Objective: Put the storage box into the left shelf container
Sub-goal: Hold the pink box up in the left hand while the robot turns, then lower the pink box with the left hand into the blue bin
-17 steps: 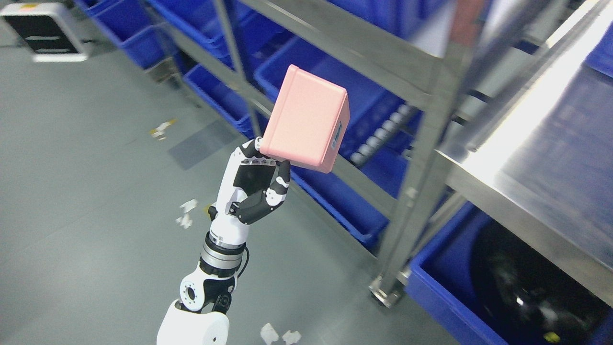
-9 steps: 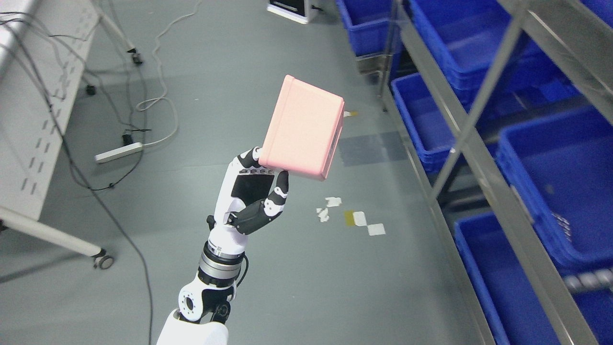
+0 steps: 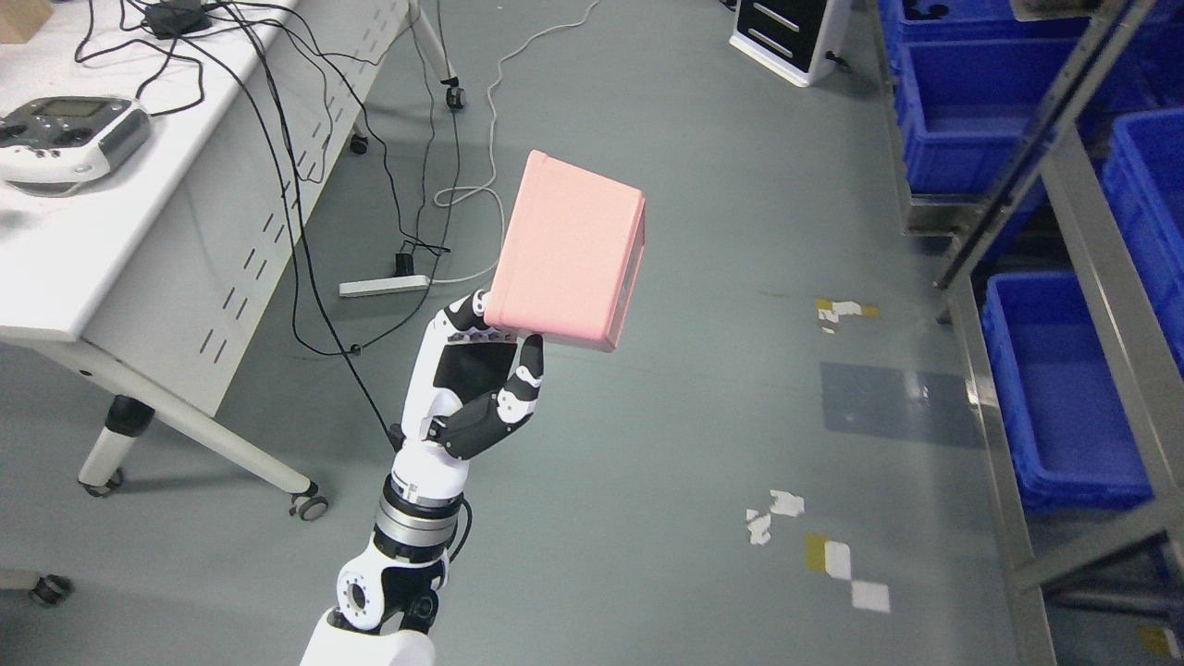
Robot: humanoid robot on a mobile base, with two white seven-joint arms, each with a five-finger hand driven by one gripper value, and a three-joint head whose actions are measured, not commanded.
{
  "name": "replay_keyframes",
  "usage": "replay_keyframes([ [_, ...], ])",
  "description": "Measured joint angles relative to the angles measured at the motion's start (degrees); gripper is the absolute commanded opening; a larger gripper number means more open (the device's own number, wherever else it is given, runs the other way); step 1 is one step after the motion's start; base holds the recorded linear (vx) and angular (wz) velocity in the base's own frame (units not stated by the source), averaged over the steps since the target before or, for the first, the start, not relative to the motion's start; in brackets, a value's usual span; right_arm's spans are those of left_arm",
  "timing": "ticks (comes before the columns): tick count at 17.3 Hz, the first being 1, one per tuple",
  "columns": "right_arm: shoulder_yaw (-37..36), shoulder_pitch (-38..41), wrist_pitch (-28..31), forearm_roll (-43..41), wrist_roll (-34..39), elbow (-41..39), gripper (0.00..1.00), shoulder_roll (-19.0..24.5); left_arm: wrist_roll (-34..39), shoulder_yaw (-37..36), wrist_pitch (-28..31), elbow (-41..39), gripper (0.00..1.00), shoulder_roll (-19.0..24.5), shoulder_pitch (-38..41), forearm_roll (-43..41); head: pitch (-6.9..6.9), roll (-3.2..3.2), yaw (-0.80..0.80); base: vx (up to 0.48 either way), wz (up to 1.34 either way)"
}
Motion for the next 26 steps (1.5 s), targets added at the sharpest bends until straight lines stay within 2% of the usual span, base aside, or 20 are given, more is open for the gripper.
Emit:
replay_keyframes([
  [13,0.0,0.0,0.0,0.0,0.3,0.0,1.00,0.0,-0.2,0.5,-0.1,-0.4,0.02,0.0,3.7,0.0,0.00,0.00,0.00,0.581,-0.08],
  [18,0.0,0.0,0.1,0.0,-0.1,0.0,1.00,0.0,-3.4,-0.4,0.0,-0.3,0.02,0.0,6.8,-0.3,0.03,0.00,0.00,0.681,-0.98],
  [26,0.0,0.0,0.3,0.0,-0.1,0.0,1.00,0.0,-7.2,-2.8,0.0,0.0,0.02,0.0,16.5,-2.9,0.18,0.00,0.00,0.393,-1.25],
])
